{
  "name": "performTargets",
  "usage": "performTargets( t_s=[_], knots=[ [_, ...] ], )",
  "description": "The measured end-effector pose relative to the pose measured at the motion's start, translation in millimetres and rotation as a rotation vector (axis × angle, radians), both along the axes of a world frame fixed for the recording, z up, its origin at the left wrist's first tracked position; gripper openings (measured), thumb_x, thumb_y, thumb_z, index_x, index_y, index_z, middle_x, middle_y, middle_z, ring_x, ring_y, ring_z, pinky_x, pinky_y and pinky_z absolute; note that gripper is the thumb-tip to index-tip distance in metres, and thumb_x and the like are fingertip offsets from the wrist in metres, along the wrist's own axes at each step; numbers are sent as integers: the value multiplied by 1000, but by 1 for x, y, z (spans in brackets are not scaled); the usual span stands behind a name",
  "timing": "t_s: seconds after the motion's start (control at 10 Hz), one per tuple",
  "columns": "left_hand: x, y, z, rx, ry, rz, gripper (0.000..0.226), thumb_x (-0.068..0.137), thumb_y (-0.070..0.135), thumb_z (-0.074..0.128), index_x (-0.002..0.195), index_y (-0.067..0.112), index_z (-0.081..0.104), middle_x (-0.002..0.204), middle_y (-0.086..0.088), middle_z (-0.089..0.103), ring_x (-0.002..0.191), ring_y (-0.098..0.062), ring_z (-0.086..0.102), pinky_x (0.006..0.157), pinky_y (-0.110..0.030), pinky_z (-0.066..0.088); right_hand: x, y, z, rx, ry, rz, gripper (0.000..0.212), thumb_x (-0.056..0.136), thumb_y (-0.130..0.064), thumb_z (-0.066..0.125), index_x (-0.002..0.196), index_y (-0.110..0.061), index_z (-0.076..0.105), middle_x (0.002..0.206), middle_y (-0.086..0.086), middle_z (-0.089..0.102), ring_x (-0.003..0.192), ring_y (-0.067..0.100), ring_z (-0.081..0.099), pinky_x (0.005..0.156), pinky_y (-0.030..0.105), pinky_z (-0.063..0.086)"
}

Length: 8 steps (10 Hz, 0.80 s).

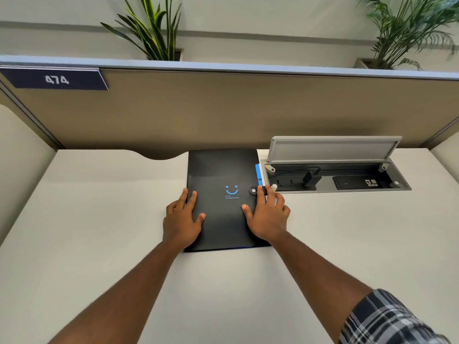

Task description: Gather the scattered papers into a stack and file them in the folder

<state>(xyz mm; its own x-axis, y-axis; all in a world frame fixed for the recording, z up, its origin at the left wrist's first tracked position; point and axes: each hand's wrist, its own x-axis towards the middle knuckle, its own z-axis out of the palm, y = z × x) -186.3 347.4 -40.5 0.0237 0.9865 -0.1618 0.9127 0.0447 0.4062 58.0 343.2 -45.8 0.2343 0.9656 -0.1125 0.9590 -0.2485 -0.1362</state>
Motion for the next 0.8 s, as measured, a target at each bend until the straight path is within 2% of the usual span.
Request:
performTargets(
  t_s=[0.3,0.4,0.5,0.6,0.8],
  knots=[
    [8,-3,10,-1,-35,9,70,98,44,52,157,29,19,167,7,-2,139,-28,34,104,-43,42,4,2,4,-52,44,10,83,96,-73,34,163,-29,14,171,0,11,152,30,18,115,53,30],
    [15,-15,13,63,-164,14,68,96,31,61,155,19,28,167,6,-4,143,-26,32,110,-41,40,8,-3,8,-48,111,17,79,96,-71,38,162,-34,15,172,1,7,154,31,19,115,54,31],
    [18,-29,16,83,-158,-33,68,95,32,62,152,14,32,167,4,0,149,-24,22,115,-42,35,12,-14,13,-2,182,62,75,97,-66,42,162,-38,18,173,1,4,155,28,22,114,51,35],
    [21,-42,19,57,-3,-112,68,94,42,58,152,18,31,167,3,4,152,-27,11,119,-50,25,19,-26,19,-27,255,107,76,98,-62,46,163,-36,16,173,2,5,156,29,21,115,50,35],
    [31,-80,33,-34,63,-219,70,99,45,49,156,15,23,166,-5,14,153,-29,2,124,-40,13,32,-70,41,-158,394,122,92,90,-65,61,163,-35,14,172,7,1,156,33,21,118,50,35]
  ],
)
